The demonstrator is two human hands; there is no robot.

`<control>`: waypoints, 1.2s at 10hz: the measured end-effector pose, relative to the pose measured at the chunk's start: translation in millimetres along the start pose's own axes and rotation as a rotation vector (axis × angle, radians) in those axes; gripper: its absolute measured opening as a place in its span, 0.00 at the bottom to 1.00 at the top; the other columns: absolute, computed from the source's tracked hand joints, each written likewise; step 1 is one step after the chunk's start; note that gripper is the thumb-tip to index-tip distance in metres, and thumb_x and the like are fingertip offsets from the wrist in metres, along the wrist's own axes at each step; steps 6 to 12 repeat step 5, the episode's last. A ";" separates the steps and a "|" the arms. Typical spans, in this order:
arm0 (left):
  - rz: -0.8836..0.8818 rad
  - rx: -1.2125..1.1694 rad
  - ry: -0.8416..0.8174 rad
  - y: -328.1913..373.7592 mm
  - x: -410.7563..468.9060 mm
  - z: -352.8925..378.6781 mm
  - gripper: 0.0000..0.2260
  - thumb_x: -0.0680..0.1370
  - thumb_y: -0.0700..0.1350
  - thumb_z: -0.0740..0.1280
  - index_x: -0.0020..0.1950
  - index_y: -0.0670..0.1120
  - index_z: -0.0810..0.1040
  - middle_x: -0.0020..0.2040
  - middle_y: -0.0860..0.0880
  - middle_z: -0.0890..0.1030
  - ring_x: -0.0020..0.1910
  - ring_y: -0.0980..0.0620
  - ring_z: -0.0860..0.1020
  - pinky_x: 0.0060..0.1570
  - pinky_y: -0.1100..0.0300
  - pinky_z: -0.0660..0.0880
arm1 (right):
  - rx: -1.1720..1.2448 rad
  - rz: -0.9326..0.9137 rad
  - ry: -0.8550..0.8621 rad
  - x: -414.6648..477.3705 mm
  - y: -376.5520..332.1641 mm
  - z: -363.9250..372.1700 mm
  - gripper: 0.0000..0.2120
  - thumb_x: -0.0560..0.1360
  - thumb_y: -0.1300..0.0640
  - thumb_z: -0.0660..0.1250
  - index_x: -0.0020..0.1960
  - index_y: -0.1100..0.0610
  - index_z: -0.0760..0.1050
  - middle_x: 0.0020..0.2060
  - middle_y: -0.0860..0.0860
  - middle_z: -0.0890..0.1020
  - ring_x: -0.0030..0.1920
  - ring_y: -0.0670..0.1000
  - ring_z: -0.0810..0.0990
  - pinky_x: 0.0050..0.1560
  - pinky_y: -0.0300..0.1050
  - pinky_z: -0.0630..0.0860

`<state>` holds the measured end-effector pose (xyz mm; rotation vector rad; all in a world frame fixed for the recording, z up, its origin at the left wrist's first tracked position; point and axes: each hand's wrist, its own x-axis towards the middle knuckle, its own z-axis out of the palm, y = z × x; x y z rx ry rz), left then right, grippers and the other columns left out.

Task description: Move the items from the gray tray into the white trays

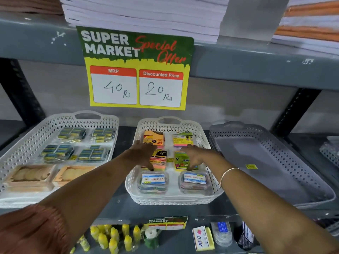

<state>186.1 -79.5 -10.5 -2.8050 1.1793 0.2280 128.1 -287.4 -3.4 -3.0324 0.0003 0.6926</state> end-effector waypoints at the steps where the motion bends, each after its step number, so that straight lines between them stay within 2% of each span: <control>1: 0.000 0.016 0.001 -0.2 -0.3 -0.6 0.34 0.67 0.53 0.74 0.68 0.45 0.65 0.63 0.45 0.75 0.62 0.43 0.73 0.64 0.45 0.64 | -0.015 -0.004 0.002 -0.9 -0.4 -0.3 0.43 0.68 0.58 0.75 0.76 0.56 0.56 0.71 0.59 0.64 0.71 0.60 0.65 0.68 0.50 0.69; 2: -0.009 0.038 0.008 0.5 -1.5 0.0 0.35 0.68 0.53 0.74 0.69 0.45 0.63 0.66 0.44 0.73 0.64 0.43 0.71 0.66 0.44 0.61 | -0.008 -0.002 0.003 -0.1 -1.0 2.7 0.42 0.69 0.59 0.74 0.76 0.56 0.55 0.71 0.59 0.63 0.71 0.59 0.65 0.69 0.51 0.69; 3: -0.027 0.023 0.040 5.8 -10.9 -3.7 0.38 0.68 0.56 0.72 0.72 0.44 0.59 0.70 0.43 0.68 0.69 0.42 0.65 0.70 0.42 0.55 | -0.002 -0.010 0.014 -8.4 -1.9 2.5 0.43 0.70 0.59 0.74 0.77 0.56 0.53 0.72 0.60 0.63 0.72 0.59 0.64 0.70 0.50 0.67; 4: -0.085 -0.065 0.224 17.5 -28.8 -11.2 0.38 0.73 0.59 0.66 0.74 0.44 0.52 0.75 0.44 0.59 0.75 0.45 0.55 0.73 0.43 0.49 | 0.093 -0.027 0.117 -30.1 -4.1 -3.6 0.46 0.70 0.56 0.75 0.78 0.57 0.49 0.74 0.59 0.60 0.74 0.60 0.59 0.73 0.52 0.62; 5: -0.114 -0.082 0.392 24.8 -42.9 -15.0 0.35 0.76 0.59 0.61 0.75 0.44 0.49 0.77 0.45 0.55 0.76 0.47 0.51 0.73 0.46 0.48 | 0.199 -0.059 0.280 -46.0 -3.5 -6.5 0.46 0.70 0.54 0.74 0.78 0.58 0.50 0.75 0.58 0.59 0.75 0.59 0.56 0.74 0.51 0.60; 12: -0.114 -0.082 0.392 24.8 -42.9 -15.0 0.35 0.76 0.59 0.61 0.75 0.44 0.49 0.77 0.45 0.55 0.76 0.47 0.51 0.73 0.46 0.48 | 0.199 -0.059 0.280 -46.0 -3.5 -6.5 0.46 0.70 0.54 0.74 0.78 0.58 0.50 0.75 0.58 0.59 0.75 0.59 0.56 0.74 0.51 0.60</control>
